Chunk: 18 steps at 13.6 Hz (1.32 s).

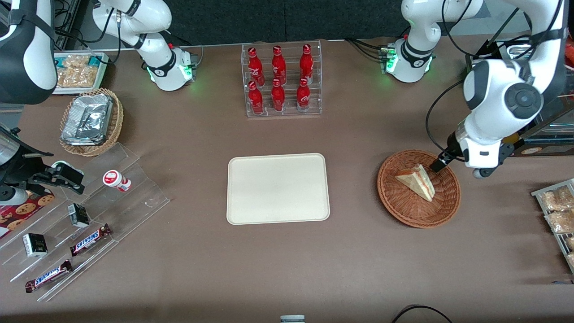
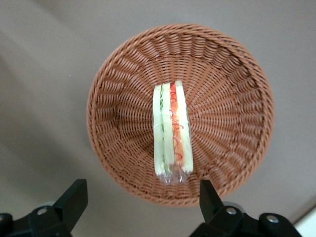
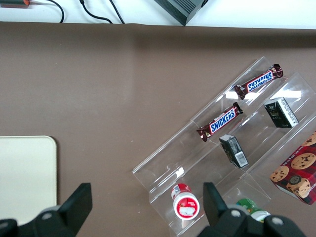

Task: Place sandwich from basket to tray
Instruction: 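Lower the open left gripper onto the wrapped sandwich in the basket, then close the left gripper on the sandwich's crust edge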

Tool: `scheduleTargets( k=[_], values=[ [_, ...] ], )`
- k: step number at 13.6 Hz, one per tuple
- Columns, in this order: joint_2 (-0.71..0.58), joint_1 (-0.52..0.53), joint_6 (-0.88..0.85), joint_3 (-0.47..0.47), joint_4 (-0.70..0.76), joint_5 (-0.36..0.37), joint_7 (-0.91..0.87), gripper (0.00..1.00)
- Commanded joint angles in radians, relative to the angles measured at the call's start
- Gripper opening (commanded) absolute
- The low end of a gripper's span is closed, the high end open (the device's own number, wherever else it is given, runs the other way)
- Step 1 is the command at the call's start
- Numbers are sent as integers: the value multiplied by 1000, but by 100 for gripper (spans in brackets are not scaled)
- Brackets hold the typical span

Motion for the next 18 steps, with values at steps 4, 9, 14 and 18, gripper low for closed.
scheduleTargets(
  k=[4, 9, 14, 18],
  values=[
    [160, -10, 141, -9, -4, 9, -131, 100],
    [232, -28, 192, -9, -25, 15, -132, 100],
    [266, -40, 210, -9, -24, 16, -132, 51],
    [254, -40, 206, -7, -21, 16, -129, 5]
  ],
)
